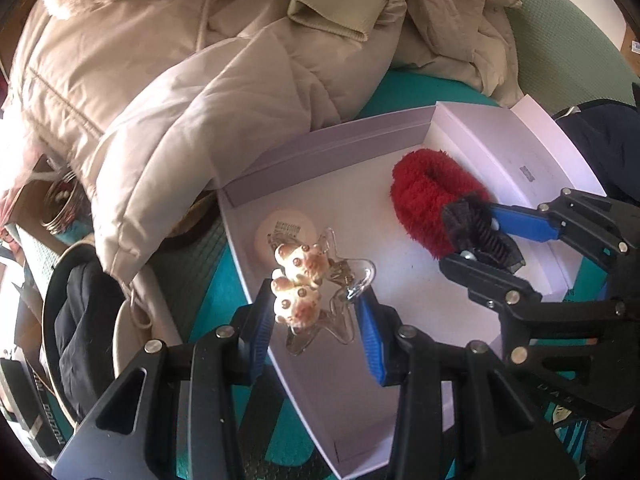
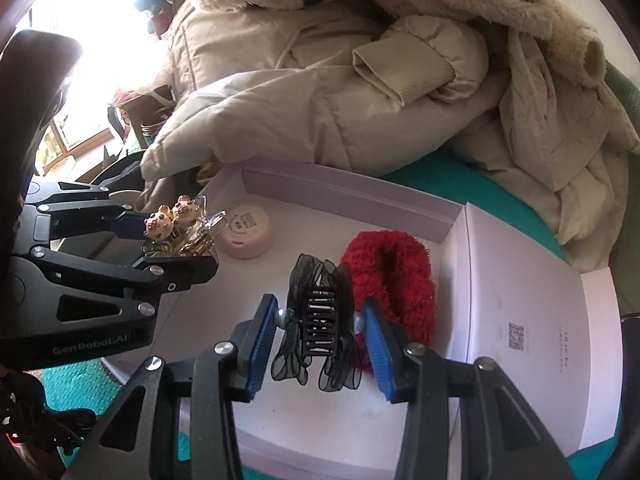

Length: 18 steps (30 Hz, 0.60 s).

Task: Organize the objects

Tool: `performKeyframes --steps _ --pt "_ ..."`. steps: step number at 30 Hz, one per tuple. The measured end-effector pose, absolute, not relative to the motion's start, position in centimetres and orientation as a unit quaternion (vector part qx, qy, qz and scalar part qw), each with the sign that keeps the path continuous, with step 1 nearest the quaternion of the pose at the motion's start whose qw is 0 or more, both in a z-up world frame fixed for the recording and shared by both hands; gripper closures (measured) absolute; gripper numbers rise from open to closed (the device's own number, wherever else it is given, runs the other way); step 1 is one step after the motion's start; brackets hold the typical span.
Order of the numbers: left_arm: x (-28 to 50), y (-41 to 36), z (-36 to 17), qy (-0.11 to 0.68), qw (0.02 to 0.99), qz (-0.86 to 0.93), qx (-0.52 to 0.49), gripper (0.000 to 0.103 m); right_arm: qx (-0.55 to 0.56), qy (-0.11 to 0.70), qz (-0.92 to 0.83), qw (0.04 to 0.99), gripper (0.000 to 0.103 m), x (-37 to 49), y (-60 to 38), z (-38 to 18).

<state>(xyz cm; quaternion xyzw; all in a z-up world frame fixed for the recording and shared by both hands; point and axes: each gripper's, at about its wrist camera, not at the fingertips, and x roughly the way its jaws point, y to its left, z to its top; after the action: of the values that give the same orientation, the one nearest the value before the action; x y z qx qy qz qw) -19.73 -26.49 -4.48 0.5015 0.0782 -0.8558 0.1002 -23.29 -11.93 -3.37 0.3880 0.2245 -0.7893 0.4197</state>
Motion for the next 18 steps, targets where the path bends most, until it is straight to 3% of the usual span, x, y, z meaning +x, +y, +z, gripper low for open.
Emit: performKeyframes --steps 18 --pt "-22.8 -25.5 -7.5 0.073 0.084 -0.84 0.531 0.065 0.4 0.235 -0.79 0.4 0.059 -24.5 -12.2 -5.0"
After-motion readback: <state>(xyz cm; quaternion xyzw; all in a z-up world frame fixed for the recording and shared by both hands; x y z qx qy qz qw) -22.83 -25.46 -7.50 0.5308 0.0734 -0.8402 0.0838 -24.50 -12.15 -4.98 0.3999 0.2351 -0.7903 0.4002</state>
